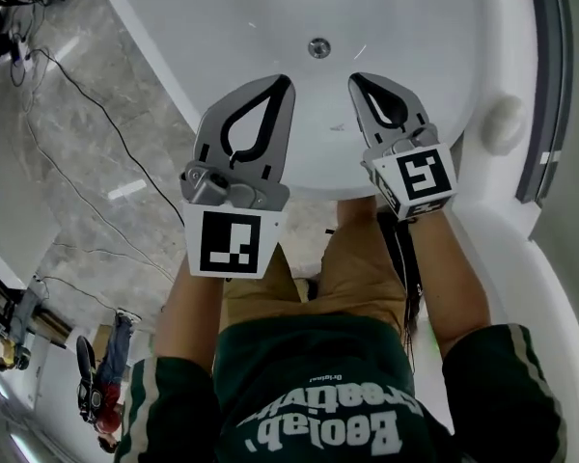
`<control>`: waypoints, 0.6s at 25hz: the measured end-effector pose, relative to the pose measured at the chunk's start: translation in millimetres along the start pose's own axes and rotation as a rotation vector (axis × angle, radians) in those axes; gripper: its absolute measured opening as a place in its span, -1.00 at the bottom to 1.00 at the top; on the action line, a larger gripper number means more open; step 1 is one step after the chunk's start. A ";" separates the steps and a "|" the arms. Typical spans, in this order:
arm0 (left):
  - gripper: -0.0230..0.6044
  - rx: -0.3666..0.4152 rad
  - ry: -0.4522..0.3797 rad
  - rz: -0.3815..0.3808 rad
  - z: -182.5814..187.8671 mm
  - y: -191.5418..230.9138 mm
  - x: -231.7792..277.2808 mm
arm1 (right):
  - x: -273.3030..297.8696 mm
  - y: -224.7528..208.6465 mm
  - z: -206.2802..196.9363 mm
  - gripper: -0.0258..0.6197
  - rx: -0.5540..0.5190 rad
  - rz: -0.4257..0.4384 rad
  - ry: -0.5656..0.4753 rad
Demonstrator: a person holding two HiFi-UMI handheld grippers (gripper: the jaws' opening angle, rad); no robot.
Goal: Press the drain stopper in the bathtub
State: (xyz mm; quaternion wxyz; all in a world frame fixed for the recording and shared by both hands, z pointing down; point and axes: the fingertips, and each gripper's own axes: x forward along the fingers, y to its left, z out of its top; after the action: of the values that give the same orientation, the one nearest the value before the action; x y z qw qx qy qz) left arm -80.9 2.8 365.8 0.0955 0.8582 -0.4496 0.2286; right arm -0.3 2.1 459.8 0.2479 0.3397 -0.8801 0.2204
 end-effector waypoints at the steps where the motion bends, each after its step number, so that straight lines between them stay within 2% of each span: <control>1: -0.91 -0.009 -0.004 0.001 -6.7 0.2 4.9 | 8.2 -6.4 -9.1 -0.89 -0.002 -0.013 0.012; 4: -0.90 -0.022 -0.006 0.003 -29.6 0.6 23.2 | 34.6 -22.2 -38.2 -0.89 -0.005 -0.023 0.051; 8: -0.91 -0.063 0.021 0.019 -52.3 -0.4 51.5 | 69.3 -30.5 -73.3 -0.89 -0.054 0.028 0.125; 12: -0.91 -0.056 0.031 -0.009 -72.9 -13.6 72.3 | 97.2 -31.5 -113.2 -0.89 -0.082 0.070 0.179; 15: -0.91 -0.095 0.039 -0.012 -85.5 -21.0 87.9 | 117.0 -39.8 -143.5 -0.89 -0.092 0.093 0.225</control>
State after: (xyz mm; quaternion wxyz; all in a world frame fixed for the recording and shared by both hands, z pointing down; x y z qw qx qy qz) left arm -46.8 -17.4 483.7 0.1463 0.8506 -0.4531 0.2231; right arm -6.6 -2.0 649.0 0.3498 0.2600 -0.8707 0.2279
